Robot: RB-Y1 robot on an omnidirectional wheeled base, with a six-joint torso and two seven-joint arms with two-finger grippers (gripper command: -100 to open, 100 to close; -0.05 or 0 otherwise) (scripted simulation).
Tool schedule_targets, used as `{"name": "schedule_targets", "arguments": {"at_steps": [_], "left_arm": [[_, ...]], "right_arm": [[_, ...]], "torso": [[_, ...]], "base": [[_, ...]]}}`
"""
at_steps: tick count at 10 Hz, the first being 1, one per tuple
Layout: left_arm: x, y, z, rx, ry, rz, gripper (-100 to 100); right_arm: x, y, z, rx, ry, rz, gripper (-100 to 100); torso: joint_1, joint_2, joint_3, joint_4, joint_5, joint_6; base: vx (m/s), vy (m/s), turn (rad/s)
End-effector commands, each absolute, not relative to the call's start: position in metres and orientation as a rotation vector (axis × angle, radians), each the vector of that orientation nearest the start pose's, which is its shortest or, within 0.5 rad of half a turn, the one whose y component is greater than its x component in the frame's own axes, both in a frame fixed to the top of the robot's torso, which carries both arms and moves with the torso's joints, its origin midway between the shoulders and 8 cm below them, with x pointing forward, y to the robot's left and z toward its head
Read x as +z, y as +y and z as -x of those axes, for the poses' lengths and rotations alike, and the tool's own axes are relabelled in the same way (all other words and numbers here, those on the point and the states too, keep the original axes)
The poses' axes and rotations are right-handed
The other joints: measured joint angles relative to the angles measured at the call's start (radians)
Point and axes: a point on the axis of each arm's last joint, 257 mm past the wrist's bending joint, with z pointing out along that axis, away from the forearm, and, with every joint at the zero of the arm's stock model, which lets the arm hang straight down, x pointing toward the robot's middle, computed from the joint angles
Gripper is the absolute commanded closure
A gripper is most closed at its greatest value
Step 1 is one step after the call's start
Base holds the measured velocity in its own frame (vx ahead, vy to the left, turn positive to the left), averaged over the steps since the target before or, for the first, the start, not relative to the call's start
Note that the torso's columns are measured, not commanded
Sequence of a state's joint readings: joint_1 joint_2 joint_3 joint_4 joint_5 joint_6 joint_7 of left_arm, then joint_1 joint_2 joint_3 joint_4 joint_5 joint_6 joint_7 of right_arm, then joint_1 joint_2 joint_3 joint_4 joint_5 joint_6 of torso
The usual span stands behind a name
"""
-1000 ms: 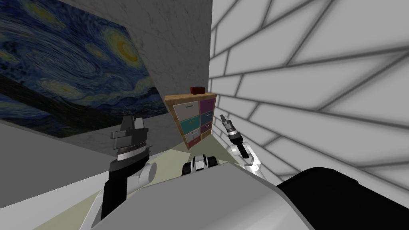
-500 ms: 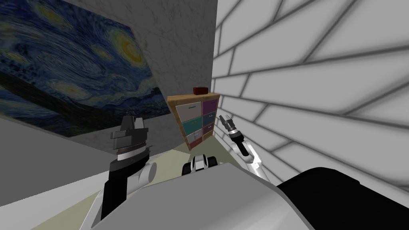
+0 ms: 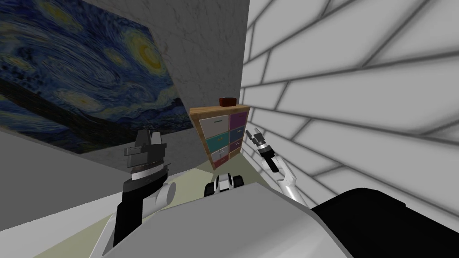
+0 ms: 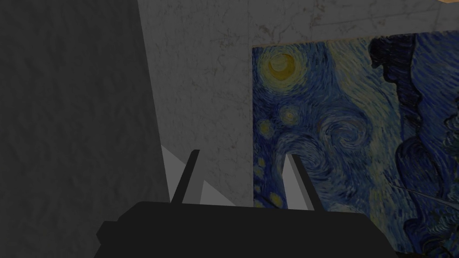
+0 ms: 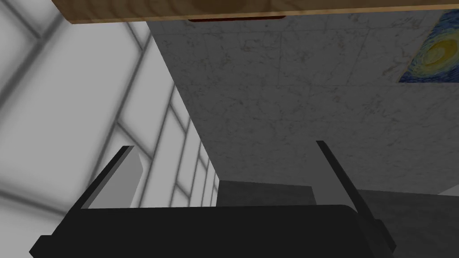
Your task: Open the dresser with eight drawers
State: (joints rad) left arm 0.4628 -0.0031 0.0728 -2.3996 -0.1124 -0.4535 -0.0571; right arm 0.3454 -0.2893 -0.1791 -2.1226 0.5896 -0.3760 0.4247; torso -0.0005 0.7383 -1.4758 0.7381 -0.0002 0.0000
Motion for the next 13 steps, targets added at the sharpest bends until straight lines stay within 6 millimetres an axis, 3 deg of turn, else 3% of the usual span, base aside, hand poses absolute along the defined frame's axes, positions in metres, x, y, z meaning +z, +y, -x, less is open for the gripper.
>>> {"name": "schedule_targets", "arguments": {"at_steps": [1,13], "left_arm": [[0.079,0.28,-0.325,-1.131,0.605,0.48,0],[0.079,0.28,-0.325,-1.131,0.605,0.48,0]], "right_arm": [[-0.033,-0.294,-0.418,0.164,1.135,0.156,-100],[-0.045,-0.356,-0.448,-0.431,1.181,0.527,-100]], "torso": [[0.001,-0.001,-0.001,0.0,0.0,0.0],[0.001,0.0,0.0,0.0,0.0,0.0]], "base": [[0.063,0.024,0.035],[0.063,0.024,0.055]]}}
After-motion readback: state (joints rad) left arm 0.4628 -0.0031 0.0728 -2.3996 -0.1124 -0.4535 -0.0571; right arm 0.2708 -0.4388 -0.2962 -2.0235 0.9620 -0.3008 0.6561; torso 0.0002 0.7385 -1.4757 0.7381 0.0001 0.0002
